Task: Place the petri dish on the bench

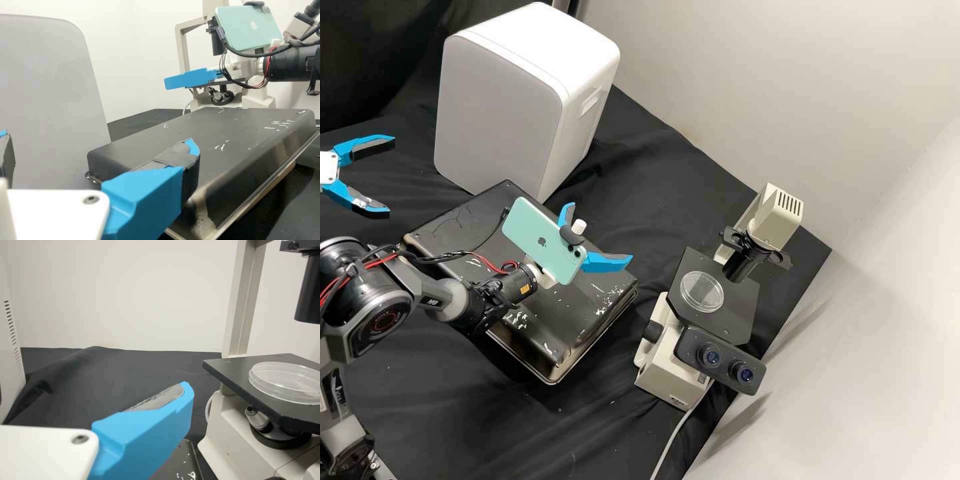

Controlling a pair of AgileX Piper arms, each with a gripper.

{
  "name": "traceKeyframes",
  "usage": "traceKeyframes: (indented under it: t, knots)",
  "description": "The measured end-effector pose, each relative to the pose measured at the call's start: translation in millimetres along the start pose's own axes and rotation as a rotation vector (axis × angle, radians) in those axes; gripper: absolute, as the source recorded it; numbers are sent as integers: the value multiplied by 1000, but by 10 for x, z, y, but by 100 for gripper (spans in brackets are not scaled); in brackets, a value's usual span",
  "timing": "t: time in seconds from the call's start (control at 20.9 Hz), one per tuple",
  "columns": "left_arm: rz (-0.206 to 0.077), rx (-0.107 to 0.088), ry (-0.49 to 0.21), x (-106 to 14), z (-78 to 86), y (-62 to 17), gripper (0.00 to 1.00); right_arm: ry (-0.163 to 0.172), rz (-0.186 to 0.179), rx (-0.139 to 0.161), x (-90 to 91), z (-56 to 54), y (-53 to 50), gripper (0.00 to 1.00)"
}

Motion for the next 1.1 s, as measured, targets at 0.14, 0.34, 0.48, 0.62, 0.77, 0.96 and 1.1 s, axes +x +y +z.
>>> traceKeyframes:
  t: [0.14,0.34,0.48,0.62,0.77,0.96,1.1]
  knots:
    - [1,-2,3,0,0,0,100,0,0,0,0,0,0,100]
    - [1,12,2,1,6,0,100,1,1,0,0,-1,1,100]
    - [1,16,2,1,6,0,100,-16,19,-2,-3,56,57,100]
    - [1,16,2,1,6,0,100,-54,61,7,-24,198,161,100]
    - [1,16,2,1,6,0,100,-93,86,13,-18,342,222,100]
    - [1,16,2,1,6,0,100,-131,77,19,-3,498,231,100]
    - [-10,16,1,8,5,-19,100,-153,92,20,42,590,278,100]
